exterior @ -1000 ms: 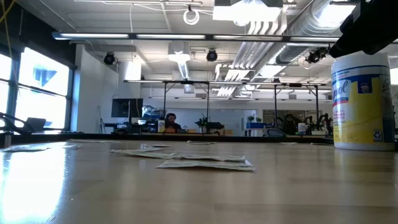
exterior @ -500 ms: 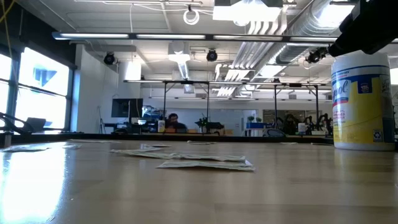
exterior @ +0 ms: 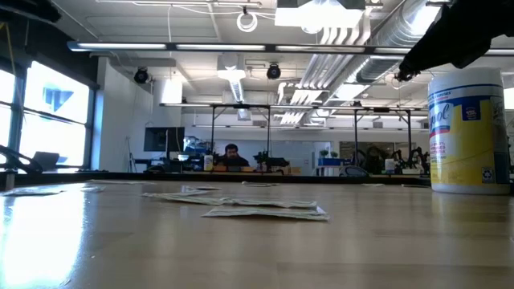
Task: Pick & Place First Aid Supplies
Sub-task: Put the green bandage into the white bin
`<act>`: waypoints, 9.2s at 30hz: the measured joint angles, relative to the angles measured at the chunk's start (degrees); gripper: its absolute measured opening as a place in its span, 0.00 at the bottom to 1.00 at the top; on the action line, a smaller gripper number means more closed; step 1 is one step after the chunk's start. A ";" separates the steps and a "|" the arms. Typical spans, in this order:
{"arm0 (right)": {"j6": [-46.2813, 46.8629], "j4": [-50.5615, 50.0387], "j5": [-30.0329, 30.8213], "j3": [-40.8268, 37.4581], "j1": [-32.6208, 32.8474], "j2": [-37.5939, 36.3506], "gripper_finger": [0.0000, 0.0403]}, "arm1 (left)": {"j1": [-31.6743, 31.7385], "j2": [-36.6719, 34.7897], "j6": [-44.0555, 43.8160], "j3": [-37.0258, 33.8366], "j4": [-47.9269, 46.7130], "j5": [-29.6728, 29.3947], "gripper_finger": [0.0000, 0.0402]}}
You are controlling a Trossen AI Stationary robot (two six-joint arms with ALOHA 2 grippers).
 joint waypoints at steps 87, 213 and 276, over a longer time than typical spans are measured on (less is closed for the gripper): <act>-2.58 -0.14 3.23 0.02 -0.74 0.00 0.20 | 25.68 31.12 -17.28 4.53 15.15 9.73 0.01; -6.01 4.92 0.68 -0.02 -4.00 0.02 0.20 | 31.23 22.04 25.44 -18.38 48.99 21.66 0.45; -3.64 4.13 1.48 -0.13 -3.68 0.04 0.20 | -4.99 11.54 -24.41 4.15 -15.66 44.04 0.00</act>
